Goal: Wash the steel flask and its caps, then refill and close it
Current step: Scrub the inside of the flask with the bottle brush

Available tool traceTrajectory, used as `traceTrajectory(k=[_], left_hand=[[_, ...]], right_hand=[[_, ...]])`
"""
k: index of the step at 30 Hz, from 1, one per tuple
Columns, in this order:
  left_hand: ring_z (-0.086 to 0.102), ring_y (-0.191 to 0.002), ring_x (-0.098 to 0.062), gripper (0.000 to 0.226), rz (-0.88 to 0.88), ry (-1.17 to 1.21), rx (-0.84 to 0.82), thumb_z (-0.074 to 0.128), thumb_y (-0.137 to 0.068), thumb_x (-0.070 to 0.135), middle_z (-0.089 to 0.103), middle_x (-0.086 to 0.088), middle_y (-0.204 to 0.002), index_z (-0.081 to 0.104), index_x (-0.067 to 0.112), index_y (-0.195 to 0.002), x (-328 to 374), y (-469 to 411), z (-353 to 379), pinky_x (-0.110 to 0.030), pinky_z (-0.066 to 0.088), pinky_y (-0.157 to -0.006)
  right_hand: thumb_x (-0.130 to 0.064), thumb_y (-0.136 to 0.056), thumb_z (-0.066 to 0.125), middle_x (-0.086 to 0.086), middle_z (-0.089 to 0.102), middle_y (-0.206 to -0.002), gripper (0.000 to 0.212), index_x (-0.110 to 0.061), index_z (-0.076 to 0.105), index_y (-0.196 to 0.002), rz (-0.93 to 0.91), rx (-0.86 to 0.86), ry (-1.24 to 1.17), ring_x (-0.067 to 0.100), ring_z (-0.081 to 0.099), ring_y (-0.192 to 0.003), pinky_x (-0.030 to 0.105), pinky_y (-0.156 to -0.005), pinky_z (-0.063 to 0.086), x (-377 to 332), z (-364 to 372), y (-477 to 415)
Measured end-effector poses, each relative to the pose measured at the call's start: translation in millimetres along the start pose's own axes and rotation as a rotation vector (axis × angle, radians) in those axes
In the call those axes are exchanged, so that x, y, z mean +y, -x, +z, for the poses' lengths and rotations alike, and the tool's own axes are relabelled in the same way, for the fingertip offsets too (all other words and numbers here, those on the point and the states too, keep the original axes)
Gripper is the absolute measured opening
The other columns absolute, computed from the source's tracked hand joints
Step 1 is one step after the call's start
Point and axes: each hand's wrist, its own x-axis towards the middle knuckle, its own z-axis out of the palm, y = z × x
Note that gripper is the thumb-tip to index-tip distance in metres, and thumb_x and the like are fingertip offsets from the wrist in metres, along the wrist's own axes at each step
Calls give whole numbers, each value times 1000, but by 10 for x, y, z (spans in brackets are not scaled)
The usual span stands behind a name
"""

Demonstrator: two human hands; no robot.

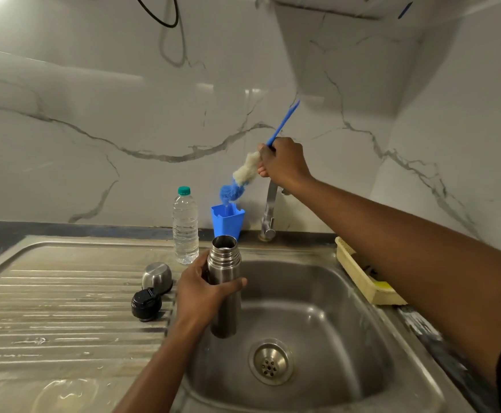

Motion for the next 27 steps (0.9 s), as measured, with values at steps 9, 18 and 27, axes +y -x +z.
traceTrajectory(k=[9,18,27], left_hand=[[74,-91,0,66,12,-70,-13,102,-58,23,79,14,-101,71,32,-116,-22,10,23,-32,61,-88],[72,-86,4,56,52,-137,-39,100,-61,27,78,16,-96,70,36,-107,84,67,20,-27,60,-82],[72,-85,4,57,97,-174,-36,100,-60,30,78,17,-95,72,34,-109,150,127,38,-30,61,-82]], right_hand=[[-25,-106,56,14,76,-81,29,0,70,-100,177,-39,-322,24,75,-67,33,-70,65,-142,-904,387],[-23,-109,52,13,77,-86,26,-5,70,-104,37,-337,-191,21,75,-72,28,-69,62,-307,-1400,800],[-21,-107,56,11,76,-82,26,1,71,-107,-29,-478,-43,19,73,-69,24,-64,59,-549,-1394,650]])
